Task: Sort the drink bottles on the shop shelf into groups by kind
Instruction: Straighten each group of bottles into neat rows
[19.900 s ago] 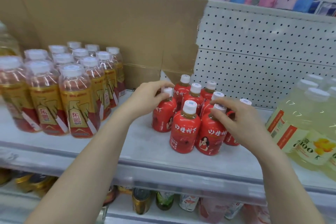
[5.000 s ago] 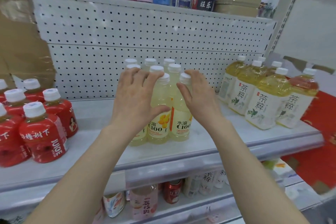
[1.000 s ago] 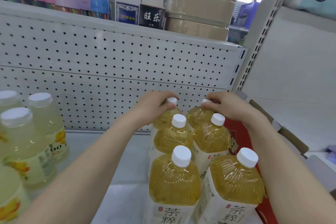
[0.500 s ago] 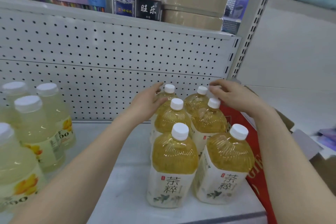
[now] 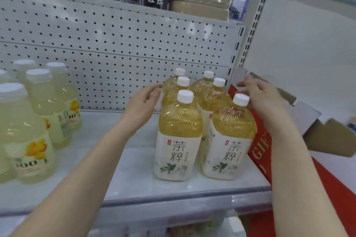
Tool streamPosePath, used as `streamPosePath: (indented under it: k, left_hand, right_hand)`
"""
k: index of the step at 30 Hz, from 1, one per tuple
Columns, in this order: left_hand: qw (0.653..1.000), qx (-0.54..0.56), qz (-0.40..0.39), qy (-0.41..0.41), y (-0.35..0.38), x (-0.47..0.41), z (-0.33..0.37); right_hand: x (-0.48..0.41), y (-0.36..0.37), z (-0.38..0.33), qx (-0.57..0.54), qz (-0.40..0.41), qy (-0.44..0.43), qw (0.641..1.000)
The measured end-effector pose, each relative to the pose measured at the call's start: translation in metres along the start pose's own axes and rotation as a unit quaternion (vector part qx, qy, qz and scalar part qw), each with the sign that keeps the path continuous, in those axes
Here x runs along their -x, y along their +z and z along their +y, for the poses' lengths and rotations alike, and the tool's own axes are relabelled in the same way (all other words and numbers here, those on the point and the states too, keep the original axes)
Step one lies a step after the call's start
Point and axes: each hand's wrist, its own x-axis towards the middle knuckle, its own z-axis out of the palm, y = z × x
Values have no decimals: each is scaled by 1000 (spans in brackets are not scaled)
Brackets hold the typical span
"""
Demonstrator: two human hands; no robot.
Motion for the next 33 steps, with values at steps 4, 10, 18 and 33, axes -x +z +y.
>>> streamPosePath:
  k: [4, 10, 18, 33]
  left_hand:
    - [994, 60, -86, -12, -12, 70, 3]
    - [990, 23, -136, -17, 24, 103, -13]
    - [996, -8, -73, -54, 42, 103, -9]
    - [994, -3, -88, -72, 31, 93, -17]
  right_hand:
    - [68, 1, 8, -7, 11, -55, 998]
    - [77, 27, 22, -2, 14, -67, 998]
    - [57, 40, 17, -56, -63, -66, 994]
    - [53, 33, 13, -93, -153, -63, 982]
